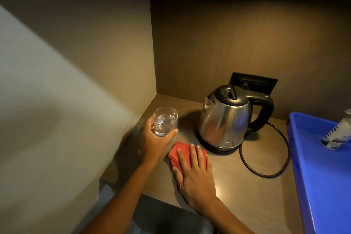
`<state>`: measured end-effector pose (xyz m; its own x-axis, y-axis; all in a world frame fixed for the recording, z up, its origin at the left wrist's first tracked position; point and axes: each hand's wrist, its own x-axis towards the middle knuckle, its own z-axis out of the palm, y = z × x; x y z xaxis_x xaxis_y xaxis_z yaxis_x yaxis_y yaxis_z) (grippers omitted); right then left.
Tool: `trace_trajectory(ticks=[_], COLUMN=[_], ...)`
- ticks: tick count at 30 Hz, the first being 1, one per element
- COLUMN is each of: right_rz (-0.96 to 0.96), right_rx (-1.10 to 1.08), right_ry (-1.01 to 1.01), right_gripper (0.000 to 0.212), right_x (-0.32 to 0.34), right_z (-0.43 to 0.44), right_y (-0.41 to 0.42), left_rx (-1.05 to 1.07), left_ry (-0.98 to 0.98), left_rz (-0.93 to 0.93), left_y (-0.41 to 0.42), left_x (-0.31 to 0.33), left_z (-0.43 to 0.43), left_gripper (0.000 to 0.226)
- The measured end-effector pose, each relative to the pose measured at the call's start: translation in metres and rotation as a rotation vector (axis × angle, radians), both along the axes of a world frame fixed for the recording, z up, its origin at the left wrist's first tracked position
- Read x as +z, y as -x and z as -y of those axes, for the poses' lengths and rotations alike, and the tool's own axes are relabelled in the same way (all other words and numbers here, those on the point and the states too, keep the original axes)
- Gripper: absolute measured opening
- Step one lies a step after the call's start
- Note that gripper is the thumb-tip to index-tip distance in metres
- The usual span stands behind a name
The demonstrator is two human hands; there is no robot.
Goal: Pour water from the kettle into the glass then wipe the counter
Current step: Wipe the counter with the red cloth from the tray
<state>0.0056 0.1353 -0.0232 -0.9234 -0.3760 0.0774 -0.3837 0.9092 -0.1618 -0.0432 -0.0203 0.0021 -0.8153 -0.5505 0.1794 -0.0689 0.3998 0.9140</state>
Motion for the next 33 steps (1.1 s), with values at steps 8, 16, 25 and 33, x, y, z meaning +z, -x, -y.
trace_trajectory(ticks=[8,16,25,33], right_rz=[0.098,0.083,0.014,0.072], right_rx=[-0.032,0.411,0.066,-0.372], right_ry=[0.032,-0.018,-0.037,0.093], right_gripper=[0.063,0.061,0.068,0.063], right_x=[-0.004,-0.003,-0.006,0.019], right_z=[0.059,0.031,-0.090,-0.118], right_y=[0.067,0.027,-0.035,-0.014], left_rx=[0.070,0.068,-0.018,-0.066], left_ry=[0.106,0.076,0.061,0.114], left_rz=[-0.050,-0.029,-0.016,0.012], left_y=[-0.035,-0.059,-0.067,-0.053], left_x=[0.025,0.028,0.010,0.001], left_z=[0.049,0.037,-0.010,-0.027], left_gripper=[0.090,0.089,0.090,0.094])
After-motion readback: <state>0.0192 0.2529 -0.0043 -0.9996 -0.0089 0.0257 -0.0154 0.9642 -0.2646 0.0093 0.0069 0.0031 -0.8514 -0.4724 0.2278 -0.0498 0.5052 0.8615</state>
